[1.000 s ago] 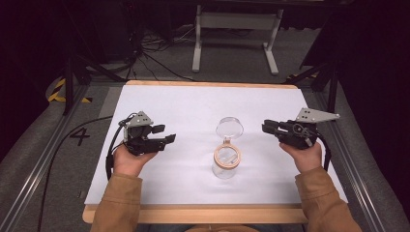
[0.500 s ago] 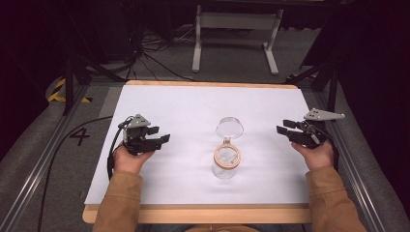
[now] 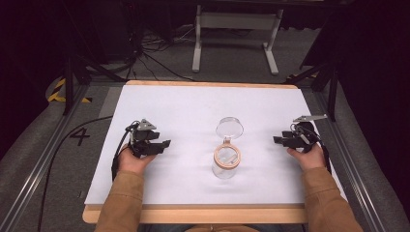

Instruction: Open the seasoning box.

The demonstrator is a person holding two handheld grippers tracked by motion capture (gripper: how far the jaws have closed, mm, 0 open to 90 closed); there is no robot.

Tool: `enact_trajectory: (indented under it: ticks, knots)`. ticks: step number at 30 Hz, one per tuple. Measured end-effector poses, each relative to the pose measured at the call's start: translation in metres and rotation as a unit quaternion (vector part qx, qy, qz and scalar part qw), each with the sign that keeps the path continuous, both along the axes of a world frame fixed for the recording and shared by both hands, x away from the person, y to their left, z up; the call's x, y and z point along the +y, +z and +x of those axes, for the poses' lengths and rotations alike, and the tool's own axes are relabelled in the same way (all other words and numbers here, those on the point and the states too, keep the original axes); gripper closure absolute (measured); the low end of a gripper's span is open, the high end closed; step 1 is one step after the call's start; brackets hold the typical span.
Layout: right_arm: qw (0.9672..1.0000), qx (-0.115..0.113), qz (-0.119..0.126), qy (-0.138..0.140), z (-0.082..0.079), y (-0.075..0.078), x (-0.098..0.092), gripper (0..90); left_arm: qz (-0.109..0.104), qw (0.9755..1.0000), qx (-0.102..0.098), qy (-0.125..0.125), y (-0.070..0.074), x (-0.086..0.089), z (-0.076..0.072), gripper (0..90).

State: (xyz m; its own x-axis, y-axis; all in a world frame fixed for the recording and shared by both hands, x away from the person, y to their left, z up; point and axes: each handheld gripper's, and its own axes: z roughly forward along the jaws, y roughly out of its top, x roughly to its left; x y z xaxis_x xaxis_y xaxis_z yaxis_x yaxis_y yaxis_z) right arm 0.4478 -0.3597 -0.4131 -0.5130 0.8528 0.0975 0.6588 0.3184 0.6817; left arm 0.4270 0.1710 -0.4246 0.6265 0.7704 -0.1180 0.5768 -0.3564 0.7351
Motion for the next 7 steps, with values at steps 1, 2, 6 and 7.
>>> enact_trajectory:
  ticks: [1,2,6,7]
  knots:
    - [1.0,0.004,-0.008,-0.002,0.0,-0.0016,0.0011,44.8,0.005,1.0,0.0,-0.004,-0.0012,-0.0001,0.0012,42.0]
    - [0.9998,0.004,-0.019,-0.001,0.0004,-0.0039,0.0023,44.8,0.006,0.9999,0.008,-0.002,-0.0025,-0.0012,0.0012,41.9]
    - [0.9984,0.005,-0.055,0.008,0.0009,-0.0098,0.0088,44.6,0.009,0.9999,0.014,-0.001,-0.0045,-0.0026,0.0031,41.2]
    - [0.9982,0.001,-0.058,0.011,0.0004,-0.0098,0.0102,44.6,0.011,0.9998,0.014,-0.005,-0.0045,-0.0024,0.0037,41.1]
